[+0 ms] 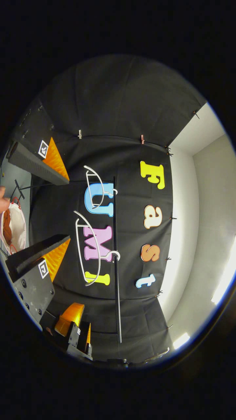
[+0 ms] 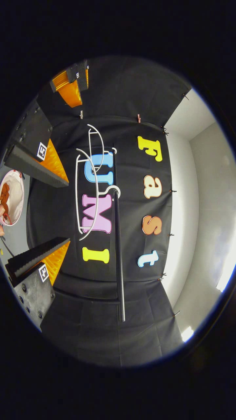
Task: Grasp the clothes on the hanger with both hands and then place them into the laundry hamper below.
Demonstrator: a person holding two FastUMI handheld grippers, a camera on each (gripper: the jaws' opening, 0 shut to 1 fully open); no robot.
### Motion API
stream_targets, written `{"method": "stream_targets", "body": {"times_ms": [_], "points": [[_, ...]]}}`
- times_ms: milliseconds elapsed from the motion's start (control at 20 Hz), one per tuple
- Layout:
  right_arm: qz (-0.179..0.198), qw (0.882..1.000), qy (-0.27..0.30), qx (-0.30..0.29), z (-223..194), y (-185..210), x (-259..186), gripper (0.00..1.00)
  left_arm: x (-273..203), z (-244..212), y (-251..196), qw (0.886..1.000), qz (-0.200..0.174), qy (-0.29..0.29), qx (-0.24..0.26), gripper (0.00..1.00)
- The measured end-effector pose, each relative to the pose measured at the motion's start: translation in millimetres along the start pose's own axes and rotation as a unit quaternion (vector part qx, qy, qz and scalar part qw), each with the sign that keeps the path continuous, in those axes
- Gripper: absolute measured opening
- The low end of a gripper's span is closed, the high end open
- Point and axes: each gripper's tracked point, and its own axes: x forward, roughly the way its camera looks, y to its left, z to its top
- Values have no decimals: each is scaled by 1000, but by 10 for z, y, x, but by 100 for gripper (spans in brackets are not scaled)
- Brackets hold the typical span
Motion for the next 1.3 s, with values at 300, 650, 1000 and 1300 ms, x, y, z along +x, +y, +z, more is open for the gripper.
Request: {"method": "stream_targets", "body": {"times_ms": [300,650,1000,1300], "points": [[0,1000,2,-3,-30,12,-1,98,-8,16,-6,1000,-7,3,-1,96],[-1,1000,2,-3,-33,20,-14,98,3,-7,7,1000,-3,3,-1,96],[1,1000,2,-3,-30,48,-28,98,-15,3,0,1000,-4,4,1,94],[-1,1000,3,-4,-39,15,-55,98,-23,3,-8,1000,-7,6,2,96]]}}
